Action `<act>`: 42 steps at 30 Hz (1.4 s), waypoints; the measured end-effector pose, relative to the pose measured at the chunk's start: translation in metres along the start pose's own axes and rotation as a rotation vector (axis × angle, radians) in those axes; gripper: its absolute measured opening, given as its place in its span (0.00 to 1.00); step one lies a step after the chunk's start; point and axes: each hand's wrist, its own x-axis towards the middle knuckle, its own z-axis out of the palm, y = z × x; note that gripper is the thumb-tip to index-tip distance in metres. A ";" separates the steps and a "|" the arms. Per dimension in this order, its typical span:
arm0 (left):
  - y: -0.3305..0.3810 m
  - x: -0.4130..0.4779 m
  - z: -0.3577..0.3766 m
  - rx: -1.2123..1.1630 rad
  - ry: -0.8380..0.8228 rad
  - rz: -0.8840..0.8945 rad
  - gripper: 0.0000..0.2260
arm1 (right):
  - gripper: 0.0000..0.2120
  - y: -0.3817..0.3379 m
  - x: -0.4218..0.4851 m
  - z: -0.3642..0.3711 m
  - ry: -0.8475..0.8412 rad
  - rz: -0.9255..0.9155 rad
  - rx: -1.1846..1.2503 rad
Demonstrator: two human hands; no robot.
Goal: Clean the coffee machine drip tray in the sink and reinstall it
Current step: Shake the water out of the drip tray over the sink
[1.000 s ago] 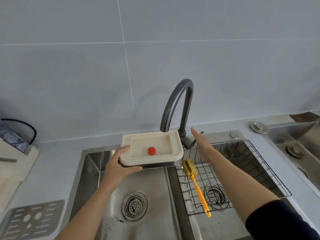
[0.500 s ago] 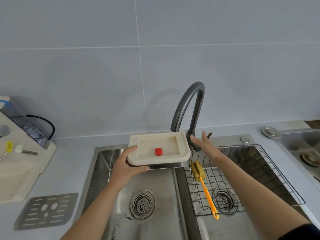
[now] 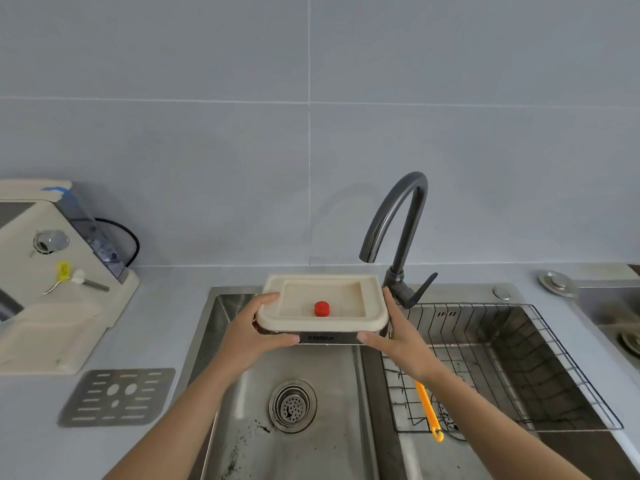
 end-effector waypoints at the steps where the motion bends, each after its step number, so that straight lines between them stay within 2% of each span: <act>1: 0.000 -0.002 -0.002 0.015 -0.005 0.003 0.30 | 0.34 0.002 -0.002 0.002 -0.004 0.002 0.018; 6: -0.003 -0.011 -0.009 0.072 -0.022 -0.033 0.31 | 0.32 0.004 -0.006 0.013 -0.014 0.048 0.092; 13: 0.000 -0.022 -0.014 0.087 0.005 -0.049 0.32 | 0.19 0.002 -0.010 0.020 -0.034 0.134 0.078; 17: 0.004 -0.027 -0.016 0.092 0.053 -0.037 0.32 | 0.17 -0.006 -0.011 0.023 -0.036 0.209 0.060; 20: 0.010 -0.030 -0.014 0.122 0.126 -0.018 0.28 | 0.13 -0.009 -0.009 0.024 -0.019 0.270 0.037; 23: 0.017 -0.029 -0.013 0.134 0.182 -0.058 0.28 | 0.09 -0.012 -0.006 0.026 0.000 0.356 0.013; 25: 0.018 -0.026 -0.013 0.149 0.194 -0.113 0.31 | 0.13 -0.013 -0.001 0.027 0.017 0.414 0.009; 27: 0.018 -0.022 -0.012 0.187 0.198 -0.163 0.35 | 0.22 -0.013 0.006 0.029 0.021 0.469 -0.011; 30: 0.018 -0.015 -0.009 0.357 0.186 -0.283 0.39 | 0.32 -0.011 0.018 0.030 0.014 0.571 -0.067; 33: 0.012 -0.009 -0.004 0.546 0.106 -0.362 0.41 | 0.36 -0.007 0.026 0.029 -0.015 0.667 -0.096; 36: 0.001 -0.006 0.004 0.653 0.030 -0.386 0.37 | 0.41 -0.002 0.029 0.033 -0.092 0.791 -0.115; 39: -0.010 -0.003 0.008 0.675 -0.018 -0.448 0.38 | 0.44 0.003 0.027 0.038 -0.152 0.877 -0.142; 42: -0.009 -0.003 0.004 0.676 -0.057 -0.487 0.37 | 0.45 0.002 0.027 0.041 -0.189 0.888 -0.148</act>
